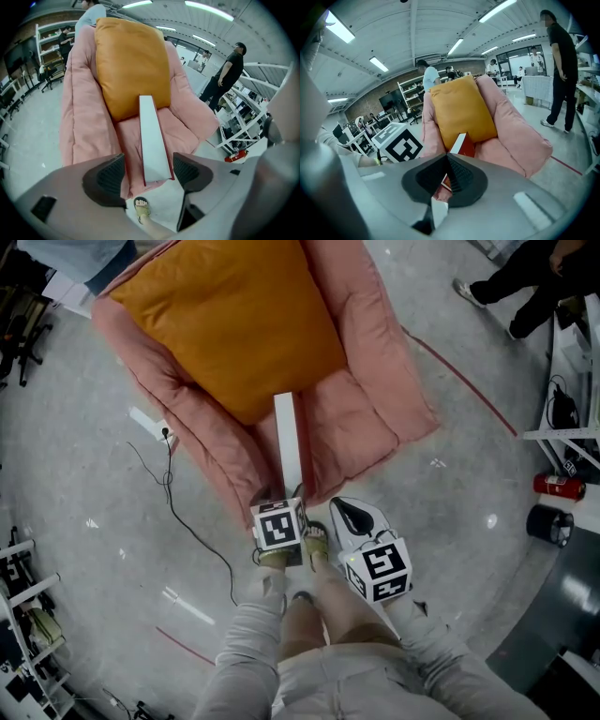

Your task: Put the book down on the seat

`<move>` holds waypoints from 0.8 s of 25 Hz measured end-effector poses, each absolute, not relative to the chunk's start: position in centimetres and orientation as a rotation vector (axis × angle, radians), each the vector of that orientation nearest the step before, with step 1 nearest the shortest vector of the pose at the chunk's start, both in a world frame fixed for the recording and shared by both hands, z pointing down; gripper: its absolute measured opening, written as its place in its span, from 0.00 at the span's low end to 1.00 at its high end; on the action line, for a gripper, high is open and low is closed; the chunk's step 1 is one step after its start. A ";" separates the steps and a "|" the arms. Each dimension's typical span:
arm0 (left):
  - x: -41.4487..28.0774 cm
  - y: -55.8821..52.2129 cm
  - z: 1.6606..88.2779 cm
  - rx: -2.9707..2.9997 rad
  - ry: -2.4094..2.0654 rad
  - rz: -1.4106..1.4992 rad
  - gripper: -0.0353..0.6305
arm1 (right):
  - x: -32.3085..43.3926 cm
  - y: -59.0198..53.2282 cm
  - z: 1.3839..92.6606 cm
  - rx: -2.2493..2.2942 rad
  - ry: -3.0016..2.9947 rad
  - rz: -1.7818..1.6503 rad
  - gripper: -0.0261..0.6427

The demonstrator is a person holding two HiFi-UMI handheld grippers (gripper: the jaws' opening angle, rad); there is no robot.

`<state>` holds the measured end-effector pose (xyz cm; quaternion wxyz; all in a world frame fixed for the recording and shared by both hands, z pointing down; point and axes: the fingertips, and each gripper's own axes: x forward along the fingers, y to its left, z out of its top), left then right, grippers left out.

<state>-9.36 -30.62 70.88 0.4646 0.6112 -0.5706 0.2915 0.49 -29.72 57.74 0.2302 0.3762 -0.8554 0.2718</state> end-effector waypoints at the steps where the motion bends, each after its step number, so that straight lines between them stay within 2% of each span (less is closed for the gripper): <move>1: -9.4 -30.3 70.3 1.504 -1.404 0.705 0.52 | 0.5 -29.6 57.5 1.033 -2.355 0.743 0.04; 16: -7.1 -25.6 61.6 1.643 -1.339 0.633 0.51 | 1.1 -26.9 53.5 1.033 -2.381 0.679 0.04; 17: -6.9 -25.3 60.9 1.654 -1.338 0.623 0.47 | 1.1 -26.6 53.3 1.026 -2.382 0.678 0.04; 20: -6.8 -24.8 58.4 1.690 -1.371 0.591 0.23 | 1.3 -26.2 52.6 1.010 -2.389 0.661 0.04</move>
